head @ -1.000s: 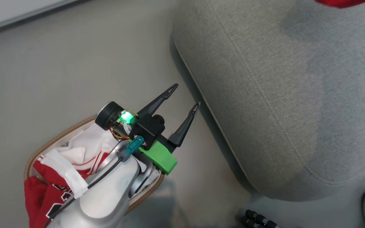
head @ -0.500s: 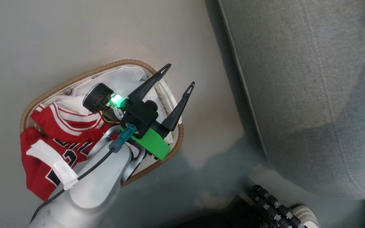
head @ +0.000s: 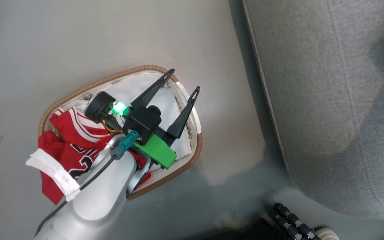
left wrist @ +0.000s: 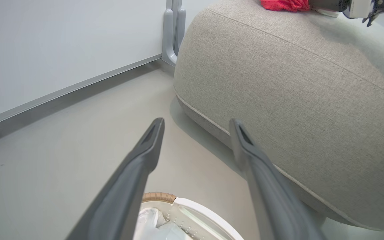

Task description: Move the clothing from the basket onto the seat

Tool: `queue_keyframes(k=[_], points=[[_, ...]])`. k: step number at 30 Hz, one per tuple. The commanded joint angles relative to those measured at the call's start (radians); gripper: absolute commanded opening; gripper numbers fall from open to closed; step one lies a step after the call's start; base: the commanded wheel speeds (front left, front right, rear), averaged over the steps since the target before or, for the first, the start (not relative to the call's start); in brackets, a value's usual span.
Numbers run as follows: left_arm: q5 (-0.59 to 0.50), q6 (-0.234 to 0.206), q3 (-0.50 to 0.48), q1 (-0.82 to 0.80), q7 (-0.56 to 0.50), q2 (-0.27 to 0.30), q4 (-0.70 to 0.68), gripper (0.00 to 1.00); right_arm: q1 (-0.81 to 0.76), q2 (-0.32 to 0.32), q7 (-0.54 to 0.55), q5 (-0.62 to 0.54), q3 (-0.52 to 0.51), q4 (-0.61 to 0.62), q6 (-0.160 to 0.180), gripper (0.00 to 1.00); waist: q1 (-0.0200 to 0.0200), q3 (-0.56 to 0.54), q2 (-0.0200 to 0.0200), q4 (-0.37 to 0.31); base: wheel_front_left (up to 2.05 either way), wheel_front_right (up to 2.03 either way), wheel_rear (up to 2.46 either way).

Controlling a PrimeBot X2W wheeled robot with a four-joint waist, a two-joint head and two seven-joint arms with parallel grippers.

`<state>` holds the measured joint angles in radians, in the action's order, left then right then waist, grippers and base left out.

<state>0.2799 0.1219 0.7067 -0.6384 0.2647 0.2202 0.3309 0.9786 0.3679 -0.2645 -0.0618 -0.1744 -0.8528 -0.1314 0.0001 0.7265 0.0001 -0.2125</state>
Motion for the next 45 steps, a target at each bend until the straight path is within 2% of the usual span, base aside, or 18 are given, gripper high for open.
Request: queue_keyframes(k=[1, 13, 21, 26, 27, 30, 34, 45], points=[[0.005, 0.001, -0.010, 0.022, 0.000, -0.008, 0.004, 1.00, -0.031, 0.010, 0.000, -0.005, 0.003, 0.006, 0.001, 1.00, -0.0001, -0.075, -0.0001, 0.013, 0.00, 0.00, 0.00], [0.024, -0.003, -0.178, 0.158, 0.000, -0.075, 0.019, 1.00, -0.187, 0.021, 0.000, 0.023, 0.060, 0.071, 0.001, 1.00, -0.0001, -0.377, -0.0001, 0.107, 0.00, 0.00, 0.00], [0.013, -0.019, -0.354, 0.298, 0.000, -0.120, 0.029, 1.00, -0.312, -0.064, 0.000, 0.066, 0.097, 0.148, 0.001, 1.00, -0.0001, -0.548, -0.0001, 0.154, 0.00, 0.00, 0.00], [0.002, -0.039, -0.461, 0.386, -0.001, -0.139, 0.019, 1.00, -0.414, -0.157, 0.000, 0.081, 0.086, 0.218, 0.001, 1.00, -0.0001, -0.620, -0.0001, 0.168, 0.00, 0.00, 0.00], [-0.006, -0.043, -0.501, 0.424, 0.000, -0.147, 0.013, 1.00, -0.463, -0.205, 0.000, 0.081, 0.078, 0.255, 0.001, 1.00, -0.0001, -0.644, -0.0001, 0.174, 0.00, 0.00, 0.00], [-0.014, -0.047, -0.555, 0.477, -0.001, -0.154, 0.006, 1.00, -0.543, -0.261, 0.000, 0.071, 0.079, 0.313, 0.001, 1.00, -0.0001, -0.675, -0.0001, 0.181, 0.00, 0.00, 0.00], [-0.023, -0.047, -0.612, 0.538, -0.001, -0.160, 0.004, 1.00, -0.641, -0.303, 0.000, 0.063, 0.105, 0.374, 0.001, 1.00, -0.0001, -0.703, -0.0001, 0.192, 0.00, 0.00, 0.00], [-0.057, -0.027, -0.673, 0.629, 0.000, -0.168, 0.014, 1.00, -0.831, -0.315, 0.000, 0.163, 0.170, 0.452, 0.001, 1.00, -0.0001, -0.724, -0.0001, 0.228, 0.00, 0.00, 0.00]])
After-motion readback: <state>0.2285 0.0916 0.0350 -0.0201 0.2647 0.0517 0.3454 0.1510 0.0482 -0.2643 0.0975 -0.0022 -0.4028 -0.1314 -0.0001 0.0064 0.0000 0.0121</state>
